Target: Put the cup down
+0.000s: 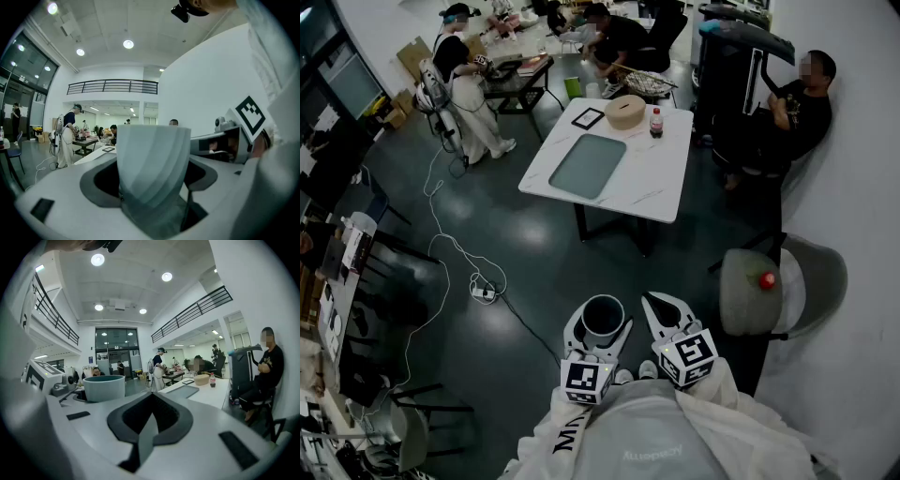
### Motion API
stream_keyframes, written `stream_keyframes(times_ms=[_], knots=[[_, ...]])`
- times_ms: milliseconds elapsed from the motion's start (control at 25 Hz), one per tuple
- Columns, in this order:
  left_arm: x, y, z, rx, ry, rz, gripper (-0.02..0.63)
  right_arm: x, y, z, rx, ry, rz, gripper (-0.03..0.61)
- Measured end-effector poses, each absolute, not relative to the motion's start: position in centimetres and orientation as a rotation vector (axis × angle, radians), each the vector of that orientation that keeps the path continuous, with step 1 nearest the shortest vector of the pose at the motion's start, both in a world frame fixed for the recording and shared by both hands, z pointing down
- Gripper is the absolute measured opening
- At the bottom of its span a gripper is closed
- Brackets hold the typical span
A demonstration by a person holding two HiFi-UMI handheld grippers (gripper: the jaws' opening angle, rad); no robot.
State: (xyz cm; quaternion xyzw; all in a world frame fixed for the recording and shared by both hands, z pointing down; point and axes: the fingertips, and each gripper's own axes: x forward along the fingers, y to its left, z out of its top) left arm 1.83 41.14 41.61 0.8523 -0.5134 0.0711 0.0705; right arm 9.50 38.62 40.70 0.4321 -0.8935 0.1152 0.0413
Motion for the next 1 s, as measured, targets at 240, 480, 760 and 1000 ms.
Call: stream_keyframes(times_ms=[240,480,760,1000], knots=[[2.0,41.4,41.2,2.562,-1.556,0.211,0.393,9.7,38.8,40.0,1.322,-2.746,0.342,0.006],[2.0,41.1,40.8,2.556,-1.589,0.198,0.393,10.3,38.3,39.4,1.320,-2.786,0.345,0.006],[1.7,40.8,40.6,2.528,-1.667,0.193,0.393,11.6,37.5,39.6,1.324,-2.814,0.385,0.006],[1.3,40.9,41.3,2.490,-1.700,0.196,0.393,12.1,37.1,40.4,1.302,-2.811,0.416,0.006]])
